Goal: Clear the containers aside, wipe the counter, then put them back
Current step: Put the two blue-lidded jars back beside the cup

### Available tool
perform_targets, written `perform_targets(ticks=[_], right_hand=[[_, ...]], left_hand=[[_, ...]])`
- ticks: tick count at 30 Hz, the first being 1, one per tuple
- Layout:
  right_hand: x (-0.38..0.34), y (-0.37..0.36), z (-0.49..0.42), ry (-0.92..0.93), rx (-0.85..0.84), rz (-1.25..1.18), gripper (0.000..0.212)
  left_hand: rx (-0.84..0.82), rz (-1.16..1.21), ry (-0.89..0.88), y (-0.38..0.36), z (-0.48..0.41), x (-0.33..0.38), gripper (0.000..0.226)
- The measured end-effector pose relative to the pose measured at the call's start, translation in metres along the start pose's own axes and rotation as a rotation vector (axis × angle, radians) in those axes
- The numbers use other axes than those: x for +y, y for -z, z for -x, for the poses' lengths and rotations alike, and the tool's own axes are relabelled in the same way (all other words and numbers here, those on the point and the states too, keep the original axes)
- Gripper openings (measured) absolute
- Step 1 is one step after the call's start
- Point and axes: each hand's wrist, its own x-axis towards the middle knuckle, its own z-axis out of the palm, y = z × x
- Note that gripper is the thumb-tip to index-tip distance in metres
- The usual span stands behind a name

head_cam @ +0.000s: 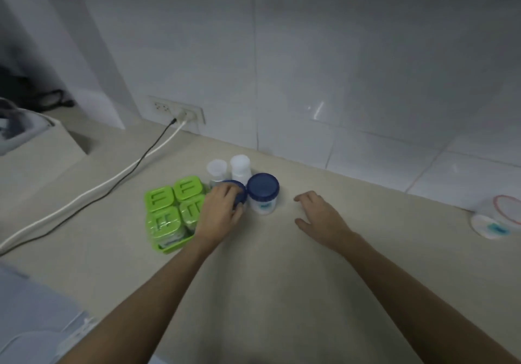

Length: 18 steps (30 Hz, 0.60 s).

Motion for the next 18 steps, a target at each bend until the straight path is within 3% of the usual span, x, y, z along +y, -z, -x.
perform_targets(ticks=[3, 8, 12, 18], right_hand=[[-0.032, -0.005, -0.035, -0.022, 0.007, -0.043, 0.066], [-0.060, -0.027, -0.069, -0.216, 0.060, -0.217, 0.100], [-0.064, -0.043, -0.080, -0.133, 0.022, -0.106, 0.093], [-0.051, -0.051, -0.089, -0.105, 0.052, -0.169, 0.073]], left_hand=[[-0.032, 0.014, 0.136, 0.005, -0.003, -0.018, 0.061], [-0.091, 0.076, 0.201, -0.001, -0.011, -0.031, 0.068], [-0.069, 0.082, 0.234, -0.007, -0.010, -0.037, 0.069], [-0.071, 0.155, 0.253, -0.010, -0.012, -0.039, 0.071]])
